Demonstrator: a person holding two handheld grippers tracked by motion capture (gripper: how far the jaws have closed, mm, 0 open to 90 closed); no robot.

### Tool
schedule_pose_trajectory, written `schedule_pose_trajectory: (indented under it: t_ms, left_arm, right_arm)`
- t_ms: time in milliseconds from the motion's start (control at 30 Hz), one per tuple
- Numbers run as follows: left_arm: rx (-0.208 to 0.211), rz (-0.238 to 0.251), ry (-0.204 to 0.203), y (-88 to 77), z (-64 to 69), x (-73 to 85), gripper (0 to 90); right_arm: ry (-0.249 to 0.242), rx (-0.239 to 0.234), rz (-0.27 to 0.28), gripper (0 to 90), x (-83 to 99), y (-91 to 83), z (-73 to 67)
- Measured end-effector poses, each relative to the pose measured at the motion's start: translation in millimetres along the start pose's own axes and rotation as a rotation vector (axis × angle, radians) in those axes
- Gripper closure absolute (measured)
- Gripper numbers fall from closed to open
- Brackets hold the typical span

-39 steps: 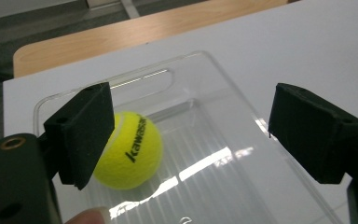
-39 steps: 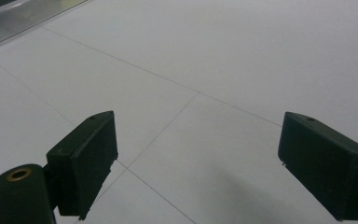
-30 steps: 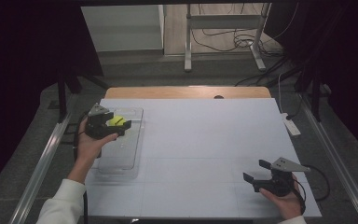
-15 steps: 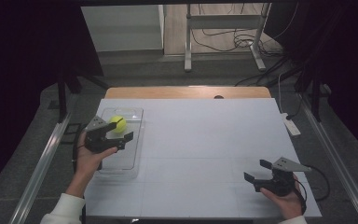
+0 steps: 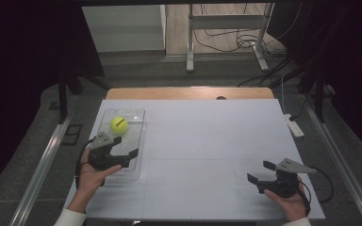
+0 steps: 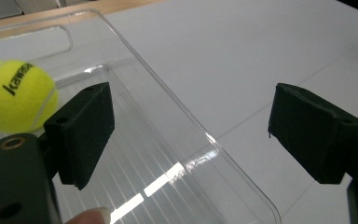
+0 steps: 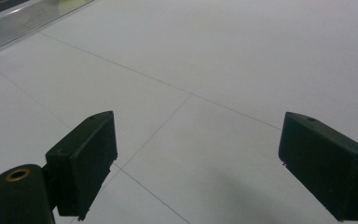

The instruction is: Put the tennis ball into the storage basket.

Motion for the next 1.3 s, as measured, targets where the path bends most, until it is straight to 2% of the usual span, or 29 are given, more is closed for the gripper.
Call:
schedule_pose_trajectory:
  t_ms: [433, 567, 800, 1300]
  left_arm:
    - [0.005, 0.008, 0.006, -13.1, 13.4, 22.1, 14.5]
    - [0.014, 0.012, 0.023, -18.2, 18.7, 30.6, 14.3]
    - [0.016, 0.004, 0.034, -18.0, 20.7, 40.5, 14.2]
    - [0.020, 0.012, 0.035, -15.6, 22.2, 41.5, 14.1]
  right_arm:
    - [0.004, -0.002, 0.003, 11.8, 0.2, -0.7, 0.8]
    - [0.005, -0.001, 0.000, 11.8, 0.3, -0.6, 1.3]
    - [0.001, -0.004, 0.000, 11.8, 0.1, -0.7, 1.0]
    - [-0.004, -0.006, 0.005, 11.4, -0.6, -0.7, 0.1]
Point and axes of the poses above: each handheld gripper's, and its own axes: y roughly forward along the jaws, x roughly out of its underside, z roughly to its right, the point moved 5 cm from there along y, roughly forward along the jaws, and after that the axes turned 12 degrees about -x, right-handed, at the moved point
